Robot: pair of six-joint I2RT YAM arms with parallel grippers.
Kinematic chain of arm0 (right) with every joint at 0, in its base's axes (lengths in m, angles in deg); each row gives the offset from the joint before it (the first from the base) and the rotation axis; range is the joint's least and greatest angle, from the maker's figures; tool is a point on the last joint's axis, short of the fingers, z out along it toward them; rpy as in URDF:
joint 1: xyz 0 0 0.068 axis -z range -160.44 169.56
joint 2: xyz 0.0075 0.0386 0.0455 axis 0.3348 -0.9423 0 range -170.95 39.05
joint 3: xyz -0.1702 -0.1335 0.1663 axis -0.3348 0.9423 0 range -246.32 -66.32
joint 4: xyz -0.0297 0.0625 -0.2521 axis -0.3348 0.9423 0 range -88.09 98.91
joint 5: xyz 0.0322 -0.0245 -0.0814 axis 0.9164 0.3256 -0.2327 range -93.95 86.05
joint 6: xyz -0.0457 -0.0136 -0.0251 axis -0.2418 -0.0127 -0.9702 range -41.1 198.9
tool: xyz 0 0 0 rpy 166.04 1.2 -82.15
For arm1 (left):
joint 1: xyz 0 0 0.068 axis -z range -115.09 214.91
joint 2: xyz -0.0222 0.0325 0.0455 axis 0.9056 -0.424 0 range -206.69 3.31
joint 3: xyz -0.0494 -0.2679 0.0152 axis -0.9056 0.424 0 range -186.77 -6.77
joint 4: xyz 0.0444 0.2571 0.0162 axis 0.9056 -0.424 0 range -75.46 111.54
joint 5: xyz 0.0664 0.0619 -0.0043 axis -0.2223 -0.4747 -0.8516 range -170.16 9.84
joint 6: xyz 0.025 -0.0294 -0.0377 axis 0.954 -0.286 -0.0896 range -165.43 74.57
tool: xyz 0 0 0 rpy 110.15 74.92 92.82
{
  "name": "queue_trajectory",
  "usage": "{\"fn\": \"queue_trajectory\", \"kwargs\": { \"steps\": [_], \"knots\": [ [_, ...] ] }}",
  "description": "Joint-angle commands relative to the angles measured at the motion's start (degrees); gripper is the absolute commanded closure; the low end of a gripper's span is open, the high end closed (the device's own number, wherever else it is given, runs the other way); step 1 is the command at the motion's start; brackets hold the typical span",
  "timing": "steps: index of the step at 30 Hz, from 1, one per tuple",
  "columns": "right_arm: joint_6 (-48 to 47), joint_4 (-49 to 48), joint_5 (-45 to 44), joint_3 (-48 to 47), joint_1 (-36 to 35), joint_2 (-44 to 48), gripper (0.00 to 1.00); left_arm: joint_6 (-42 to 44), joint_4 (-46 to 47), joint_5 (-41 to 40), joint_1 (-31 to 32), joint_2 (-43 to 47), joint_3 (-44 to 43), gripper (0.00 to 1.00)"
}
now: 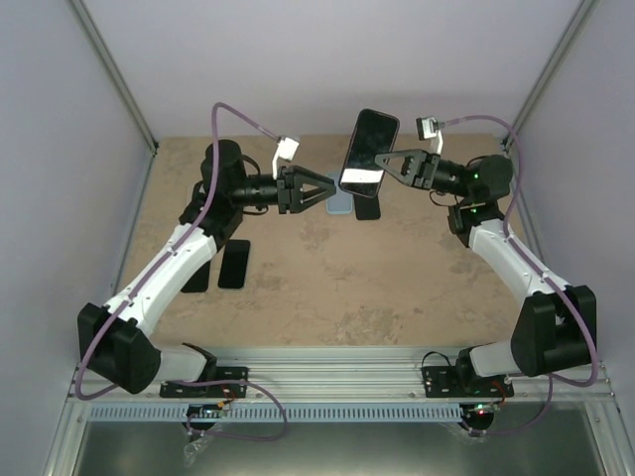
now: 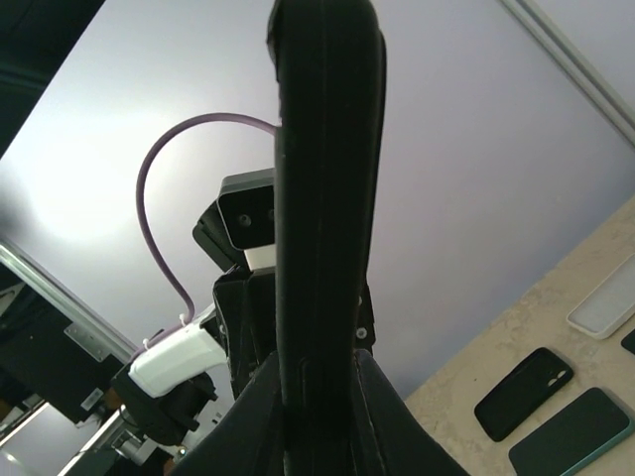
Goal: Take the phone out of the phone case
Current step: Adjust the phone.
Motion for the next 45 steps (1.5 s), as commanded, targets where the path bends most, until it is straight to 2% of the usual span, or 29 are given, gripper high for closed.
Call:
{"fn": "queue_trajectory", "kwargs": {
  "steps": [1,9,19,27,34,40,42,45],
  "knots": [
    [-1.54,-4.34,0.20,-0.74,-0.64,2.43,0.99,5.77,-5.22,-1.54,2.29,-0.70,-2.40,0.53],
    [-1.18,-4.80,0.75,-1.39,-0.98,2.85,1.00,6.51,-6.69,-3.32,2.42,-1.66,-2.65,0.66],
    [3.06,-9.93,0.95,-0.80,-1.35,3.20,0.99,7.54,-9.03,-6.08,2.18,-2.21,-2.50,0.71],
    [8.73,-15.53,0.22,-0.15,-1.44,3.47,0.99,4.54,-6.32,-6.10,-0.20,-3.41,-1.30,0.75],
    [11.11,-18.54,0.09,1.04,-2.63,3.85,0.99,3.64,-6.15,-6.73,-0.30,-3.63,-2.03,0.75],
    [9.07,-18.41,1.59,0.88,-3.90,3.83,1.00,4.58,-6.79,-6.57,-0.30,-3.59,-2.68,0.74],
    [8.08,-18.09,2.32,0.73,-3.84,3.81,1.00,5.36,-6.81,-5.85,-0.36,-3.16,-2.51,0.72],
    [5.62,-17.07,3.89,-0.08,-3.82,3.95,0.99,2.84,-2.71,-1.85,-1.76,-2.08,-1.18,0.63]
  ]
}}
